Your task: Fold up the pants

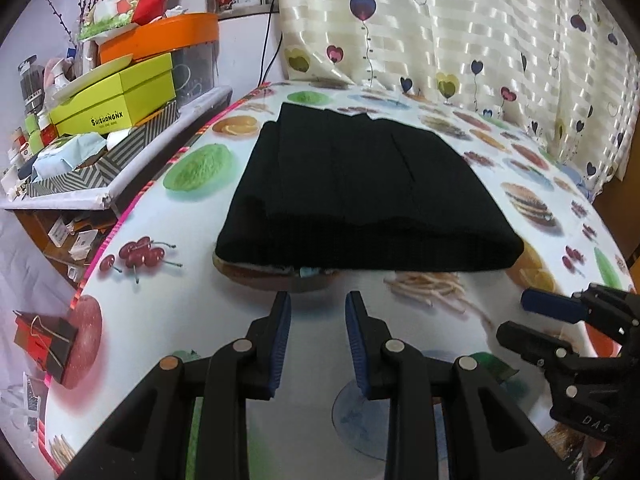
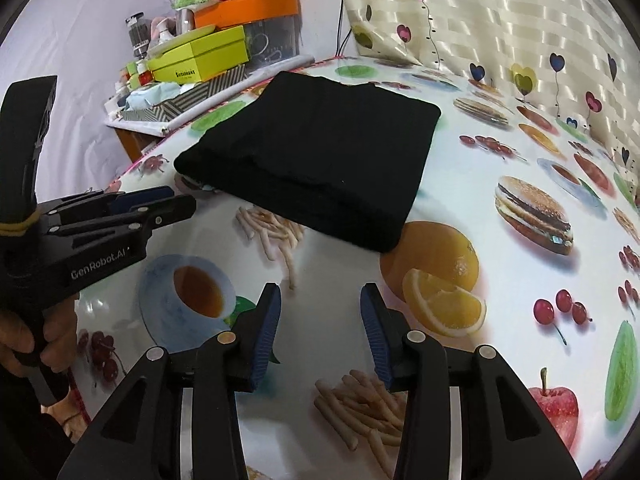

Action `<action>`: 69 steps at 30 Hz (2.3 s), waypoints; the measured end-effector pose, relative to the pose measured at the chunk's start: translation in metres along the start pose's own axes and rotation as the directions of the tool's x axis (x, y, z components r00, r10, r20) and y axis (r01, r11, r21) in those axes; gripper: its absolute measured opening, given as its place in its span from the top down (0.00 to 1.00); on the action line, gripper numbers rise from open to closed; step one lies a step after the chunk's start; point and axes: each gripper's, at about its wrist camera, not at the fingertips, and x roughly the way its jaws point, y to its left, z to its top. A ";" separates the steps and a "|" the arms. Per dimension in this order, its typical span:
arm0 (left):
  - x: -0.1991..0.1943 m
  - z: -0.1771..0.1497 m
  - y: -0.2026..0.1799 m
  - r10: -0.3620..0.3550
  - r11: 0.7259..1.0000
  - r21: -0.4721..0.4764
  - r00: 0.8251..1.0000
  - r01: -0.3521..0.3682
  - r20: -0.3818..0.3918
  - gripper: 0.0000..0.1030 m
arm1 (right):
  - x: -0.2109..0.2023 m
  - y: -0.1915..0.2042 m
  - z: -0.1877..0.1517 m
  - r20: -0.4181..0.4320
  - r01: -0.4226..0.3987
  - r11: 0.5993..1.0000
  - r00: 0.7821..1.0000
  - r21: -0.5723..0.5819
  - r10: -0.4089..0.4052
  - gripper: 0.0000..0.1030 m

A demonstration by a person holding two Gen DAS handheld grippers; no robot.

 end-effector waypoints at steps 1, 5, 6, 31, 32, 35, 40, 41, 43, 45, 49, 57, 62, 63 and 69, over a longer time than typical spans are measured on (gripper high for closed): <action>0.002 -0.002 -0.001 0.003 1.000 0.001 1.000 -0.003 -0.008 0.70 | 0.001 0.001 0.000 -0.001 0.007 1.000 1.000 -0.003 -0.007 0.59; 0.004 -0.006 -0.004 0.028 0.999 0.022 1.000 -0.028 -0.007 0.70 | 0.001 0.002 -0.002 -0.004 0.020 1.000 1.000 -0.017 -0.020 0.58; 0.004 -0.006 -0.005 0.031 0.999 0.025 0.999 -0.031 -0.006 0.70 | 0.001 0.003 -0.001 -0.006 0.026 0.999 1.000 -0.022 -0.026 0.58; 0.006 -0.005 -0.001 0.044 0.999 0.009 0.999 -0.044 0.001 0.61 | 0.006 0.006 0.001 -0.014 0.059 0.997 0.998 -0.049 -0.060 0.49; 0.006 -0.005 -0.001 0.043 0.999 0.009 0.999 -0.043 0.001 0.61 | 0.006 0.006 0.001 -0.014 0.059 0.997 0.998 -0.049 -0.060 0.49; 0.006 -0.005 -0.002 0.043 0.999 0.009 0.999 -0.043 0.001 0.61 | 0.006 0.006 0.001 -0.014 0.059 0.997 0.998 -0.049 -0.060 0.49; 0.006 -0.005 -0.001 0.045 0.999 0.009 0.999 -0.045 0.001 0.60 | 0.006 0.006 0.001 -0.014 0.059 0.997 0.998 -0.049 -0.060 0.49; 0.006 -0.005 -0.001 0.045 0.999 0.007 0.999 -0.045 0.001 0.59 | 0.006 0.006 0.001 -0.014 0.059 0.997 0.998 -0.049 -0.060 0.49; 0.006 -0.005 0.001 0.045 0.999 0.006 0.999 -0.045 0.000 0.59 | 0.006 0.006 0.001 -0.014 0.060 0.997 0.998 -0.049 -0.060 0.49; 0.006 -0.005 0.001 0.045 0.999 0.007 0.999 -0.045 0.000 0.59 | 0.006 0.006 0.001 -0.014 0.060 0.997 0.998 -0.049 -0.060 0.49; 0.006 -0.005 0.001 0.044 0.999 0.007 0.999 -0.044 0.000 0.59 | 0.006 0.006 0.001 -0.014 0.060 0.997 0.998 -0.049 -0.060 0.48; 0.007 -0.005 0.001 0.044 0.999 0.007 0.999 -0.044 0.000 0.59 | 0.006 0.006 0.001 -0.014 0.059 0.997 0.998 -0.049 -0.060 0.48; 0.006 -0.005 0.001 0.044 0.999 0.007 0.999 -0.044 0.000 0.59 | 0.006 0.006 0.001 -0.014 0.059 0.997 0.998 -0.049 -0.060 0.48; 0.007 -0.005 0.001 0.044 0.999 0.006 0.999 -0.044 0.000 0.59 | 0.006 0.006 0.001 -0.014 0.059 0.997 0.998 -0.049 -0.060 0.48; 0.007 -0.005 0.001 0.044 0.999 0.007 0.999 -0.044 0.000 0.59 | 0.006 0.007 0.001 -0.014 0.059 0.997 0.998 -0.049 -0.060 0.48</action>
